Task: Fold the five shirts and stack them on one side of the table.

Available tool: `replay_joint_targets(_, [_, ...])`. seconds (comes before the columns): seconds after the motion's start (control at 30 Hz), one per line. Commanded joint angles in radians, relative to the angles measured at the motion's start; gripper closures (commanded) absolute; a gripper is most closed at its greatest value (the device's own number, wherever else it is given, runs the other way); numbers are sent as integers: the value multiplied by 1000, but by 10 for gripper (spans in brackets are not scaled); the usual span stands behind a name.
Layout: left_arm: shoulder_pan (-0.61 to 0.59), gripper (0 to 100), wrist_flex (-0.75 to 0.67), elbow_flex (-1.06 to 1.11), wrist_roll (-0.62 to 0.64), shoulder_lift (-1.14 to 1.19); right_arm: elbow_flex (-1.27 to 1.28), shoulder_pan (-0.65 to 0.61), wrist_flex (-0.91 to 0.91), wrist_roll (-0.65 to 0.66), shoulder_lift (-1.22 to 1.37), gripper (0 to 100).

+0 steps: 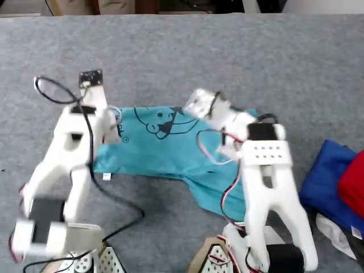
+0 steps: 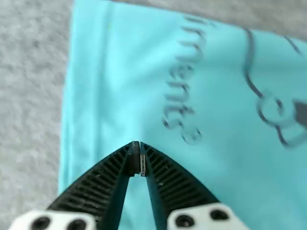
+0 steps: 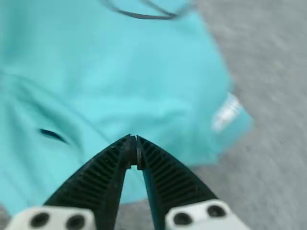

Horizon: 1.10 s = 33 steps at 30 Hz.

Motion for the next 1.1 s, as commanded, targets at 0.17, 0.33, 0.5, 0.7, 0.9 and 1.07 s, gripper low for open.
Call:
replay_joint_targets(0.17, [-112,981,-269,342,-6,-280,-5,-194,-54,-64,147,992])
replay_joint_targets(0.33, [-144,981,-313,318,-2,-236,-38,-234,-35,-78,306,993])
replay_joint_targets(0.5, [-144,981,-315,304,-5,-208,-45,-236,81,-64,285,993])
replay_joint_targets(0.7, [-144,981,-313,290,-5,-197,-33,-240,204,-52,170,993])
replay_joint_targets(0.9, [-144,981,-313,290,-5,-197,117,-361,166,-60,150,993])
replay_joint_targets(1.07, [-144,981,-313,290,-5,-197,182,-415,161,-52,150,993])
